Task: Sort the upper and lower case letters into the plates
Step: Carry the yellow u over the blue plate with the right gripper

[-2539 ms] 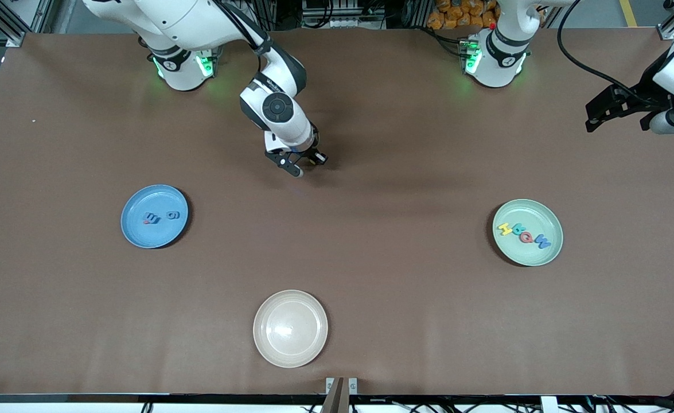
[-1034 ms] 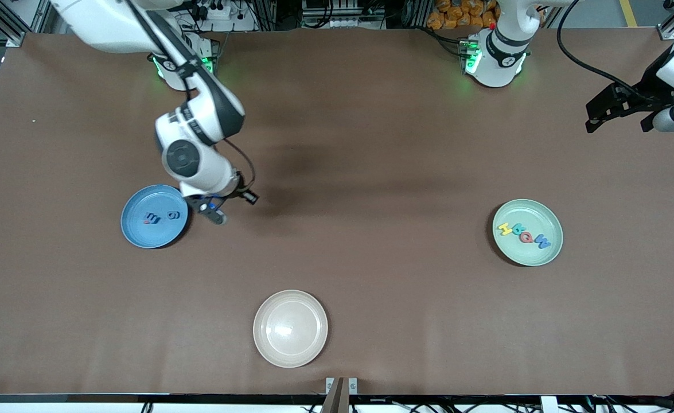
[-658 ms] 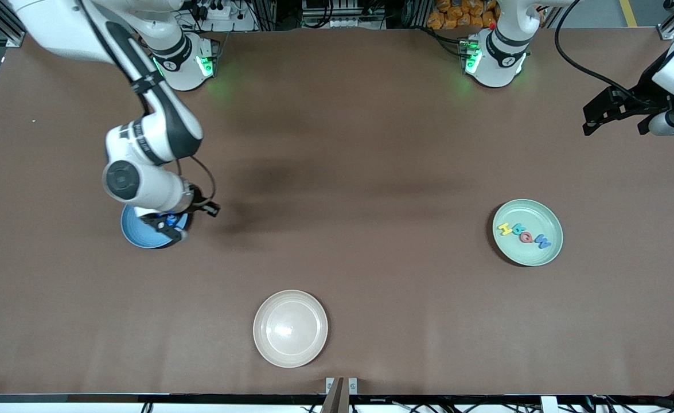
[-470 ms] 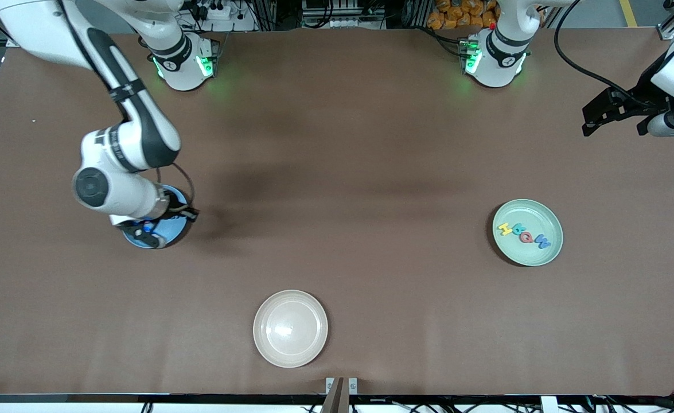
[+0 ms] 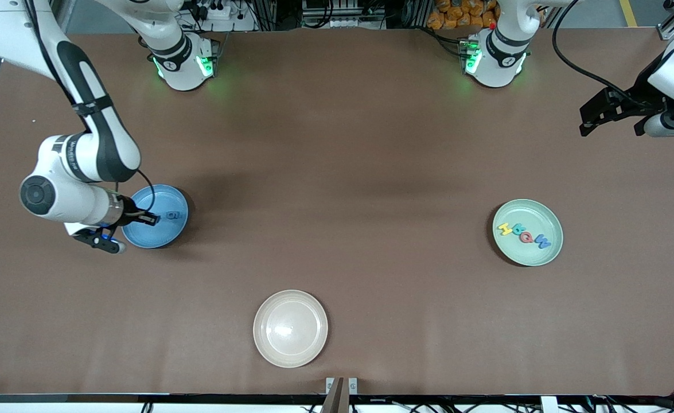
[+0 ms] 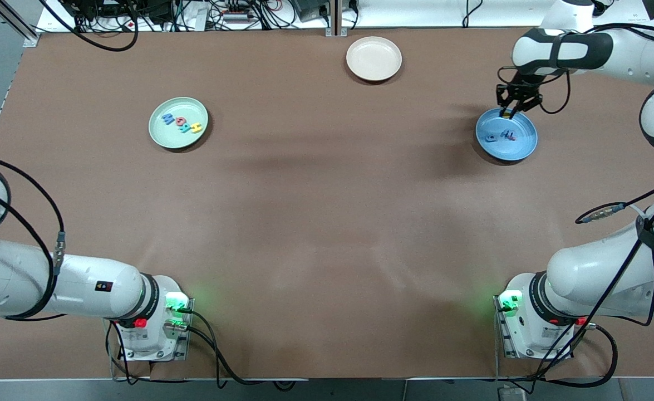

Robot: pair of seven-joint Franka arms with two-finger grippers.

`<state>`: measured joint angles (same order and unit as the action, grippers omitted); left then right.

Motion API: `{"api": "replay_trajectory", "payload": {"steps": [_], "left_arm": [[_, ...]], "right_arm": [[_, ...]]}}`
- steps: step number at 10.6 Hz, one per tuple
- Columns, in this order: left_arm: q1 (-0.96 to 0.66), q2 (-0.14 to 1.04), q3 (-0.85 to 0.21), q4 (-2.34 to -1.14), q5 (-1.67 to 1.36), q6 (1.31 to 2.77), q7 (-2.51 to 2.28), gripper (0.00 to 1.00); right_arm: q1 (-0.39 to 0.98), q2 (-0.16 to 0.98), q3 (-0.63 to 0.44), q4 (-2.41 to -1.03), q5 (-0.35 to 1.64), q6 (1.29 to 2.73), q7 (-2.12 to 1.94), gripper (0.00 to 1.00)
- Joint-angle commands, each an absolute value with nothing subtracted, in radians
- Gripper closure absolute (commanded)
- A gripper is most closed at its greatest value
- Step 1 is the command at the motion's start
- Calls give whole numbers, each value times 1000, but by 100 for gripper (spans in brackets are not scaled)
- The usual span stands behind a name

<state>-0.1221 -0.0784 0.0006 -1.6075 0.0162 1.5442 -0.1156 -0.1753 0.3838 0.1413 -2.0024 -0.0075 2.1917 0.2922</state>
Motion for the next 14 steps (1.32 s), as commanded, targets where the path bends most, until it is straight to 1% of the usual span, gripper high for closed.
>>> {"api": "replay_trajectory", "payload": {"steps": [1,3,4,5,6,8,9,11,14], "left_arm": [[-129,-63,3,-1588,-2,1542,-137,0],[-130,-63,3,-1586,2,1542,-135,0],[-130,-63,2,-1586,0,1542,-133,0],[-130,-63,2,-1586,0,1542,-133,0],[-130,-63,3,-1586,0,1542,-133,0],[-129,-63,2,-1586,0,1542,-133,0],[-129,-63,2,-1586,-2,1542,-133,0],[-129,-63,2,-1586,-2,1542,-133,0],[-129,-63,0,-1586,-2,1542,-133,0]], "right_arm": [[-179,414,101,-1993,-20,2209,226,100],[-181,434,101,-1994,-9,2217,239,100],[-179,437,101,-1993,-3,2215,244,83],[-178,437,101,-1991,-3,2214,248,54],[-173,436,101,-1991,-2,2212,253,1],[-155,434,103,-1961,-3,2189,302,0],[-134,431,103,-1929,-3,2148,336,0],[-123,426,107,-1841,-2,2033,359,0],[-100,410,114,-1666,-3,1826,357,0]]}}
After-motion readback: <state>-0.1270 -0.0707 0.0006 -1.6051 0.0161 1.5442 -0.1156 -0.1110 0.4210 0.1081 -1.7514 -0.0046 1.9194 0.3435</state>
